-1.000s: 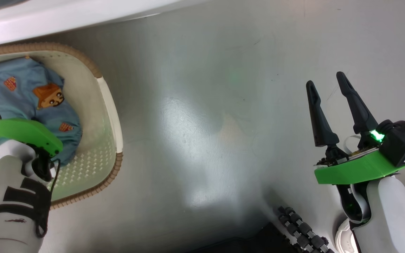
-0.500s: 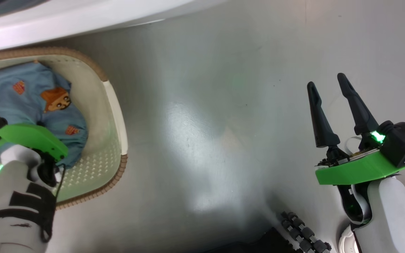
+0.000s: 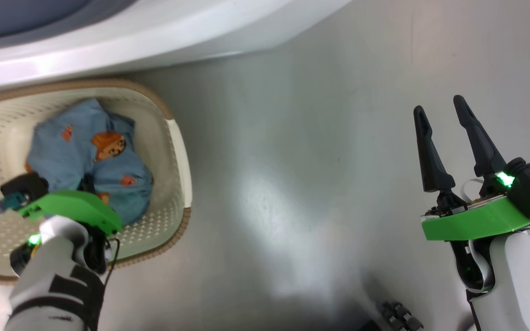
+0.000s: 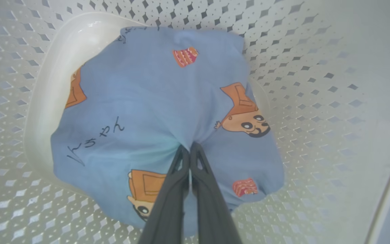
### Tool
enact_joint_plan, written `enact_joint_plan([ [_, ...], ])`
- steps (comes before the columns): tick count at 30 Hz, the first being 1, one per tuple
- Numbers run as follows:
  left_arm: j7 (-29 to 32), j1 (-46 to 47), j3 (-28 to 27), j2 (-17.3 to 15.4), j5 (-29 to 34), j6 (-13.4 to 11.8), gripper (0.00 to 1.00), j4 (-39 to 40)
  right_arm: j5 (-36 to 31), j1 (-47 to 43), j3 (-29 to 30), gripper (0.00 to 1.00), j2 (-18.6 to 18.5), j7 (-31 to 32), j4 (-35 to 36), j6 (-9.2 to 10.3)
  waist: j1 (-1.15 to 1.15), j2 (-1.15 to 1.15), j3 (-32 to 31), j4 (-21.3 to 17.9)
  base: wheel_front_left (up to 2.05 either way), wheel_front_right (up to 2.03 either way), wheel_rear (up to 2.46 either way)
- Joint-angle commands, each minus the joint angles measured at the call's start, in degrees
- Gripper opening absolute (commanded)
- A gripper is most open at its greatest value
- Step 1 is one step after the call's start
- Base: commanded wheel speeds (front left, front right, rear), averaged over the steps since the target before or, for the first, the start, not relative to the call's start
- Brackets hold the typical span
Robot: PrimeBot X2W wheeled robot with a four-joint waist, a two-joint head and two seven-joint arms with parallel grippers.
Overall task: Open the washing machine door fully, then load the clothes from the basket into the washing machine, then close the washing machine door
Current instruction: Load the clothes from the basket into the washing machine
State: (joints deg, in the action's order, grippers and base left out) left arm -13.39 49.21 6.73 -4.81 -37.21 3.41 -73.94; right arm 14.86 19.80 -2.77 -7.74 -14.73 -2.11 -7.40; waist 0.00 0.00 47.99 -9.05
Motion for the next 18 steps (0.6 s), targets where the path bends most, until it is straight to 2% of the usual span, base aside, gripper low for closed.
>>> enact_joint_plan([
  [1,-1.1,-4.1,-0.6,-1.3,0.4,0.7,0.0,0.8,0.2,-3.1,-0.8,1.0,-0.4,-0.3,1.0,-0.09,0.0,0.0,-3.7,1.9,0.0,0.0,0.0],
  [5,-1.5,-6.0,-0.4,-0.8,0.9,1.3,0.0,2.2,0.0,-3.7,-0.8,1.0,-0.5,-0.3,0.6,-0.09,0.0,0.0,-6.2,2.7,0.0,0.0,0.0],
  [12,-1.6,-14.4,-3.8,0.3,4.6,-0.1,0.0,15.2,-0.6,-6.3,-0.6,1.0,-0.6,-0.3,-0.5,-0.09,0.0,0.0,-14.1,5.0,0.0,0.0,0.0],
  [18,-1.6,-21.3,-7.2,1.6,7.6,0.1,0.0,23.6,-1.2,-9.1,-0.3,1.0,-0.5,-0.3,-1.5,-0.09,0.0,0.0,-20.7,6.7,0.0,0.0,0.0],
])
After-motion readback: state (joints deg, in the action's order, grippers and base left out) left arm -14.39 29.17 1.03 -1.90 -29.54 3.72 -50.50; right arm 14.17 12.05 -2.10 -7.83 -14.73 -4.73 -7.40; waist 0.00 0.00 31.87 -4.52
